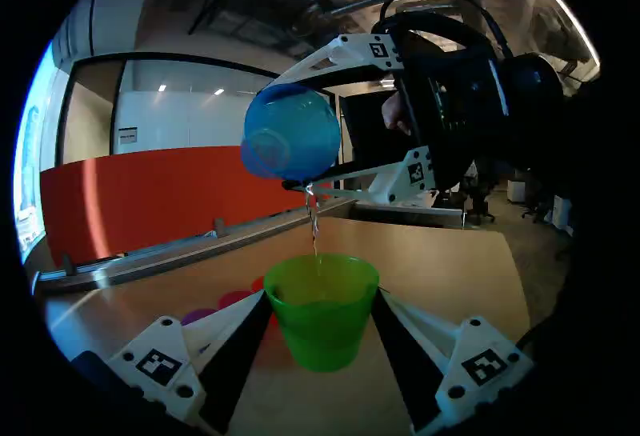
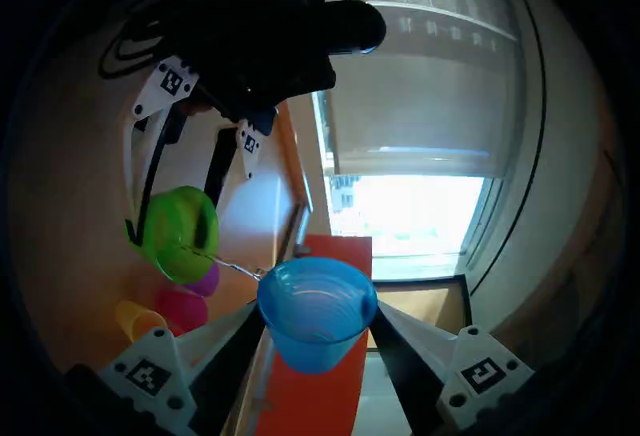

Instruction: Pour water

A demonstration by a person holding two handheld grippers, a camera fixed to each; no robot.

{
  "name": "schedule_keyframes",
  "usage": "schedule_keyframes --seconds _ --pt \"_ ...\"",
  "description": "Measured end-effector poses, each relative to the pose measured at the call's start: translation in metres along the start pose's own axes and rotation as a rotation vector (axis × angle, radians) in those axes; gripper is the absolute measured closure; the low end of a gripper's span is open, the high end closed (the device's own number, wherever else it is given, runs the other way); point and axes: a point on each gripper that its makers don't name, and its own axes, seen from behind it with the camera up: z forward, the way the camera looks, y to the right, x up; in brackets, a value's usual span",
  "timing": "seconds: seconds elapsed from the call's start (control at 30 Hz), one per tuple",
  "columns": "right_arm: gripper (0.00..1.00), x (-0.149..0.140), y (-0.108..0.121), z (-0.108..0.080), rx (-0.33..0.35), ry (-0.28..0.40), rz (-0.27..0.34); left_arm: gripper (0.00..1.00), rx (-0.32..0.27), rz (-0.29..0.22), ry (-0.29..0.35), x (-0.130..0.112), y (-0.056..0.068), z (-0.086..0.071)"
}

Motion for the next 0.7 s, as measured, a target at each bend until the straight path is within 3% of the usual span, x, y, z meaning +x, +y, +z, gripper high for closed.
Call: schedule_keyframes --seconds 0.7 --pt "0.1 0.003 0.0052 0.0003 -0.015 0.001 -0.055 0.15 -0.001 0.005 -0.001 0.001 0.0006 0.001"
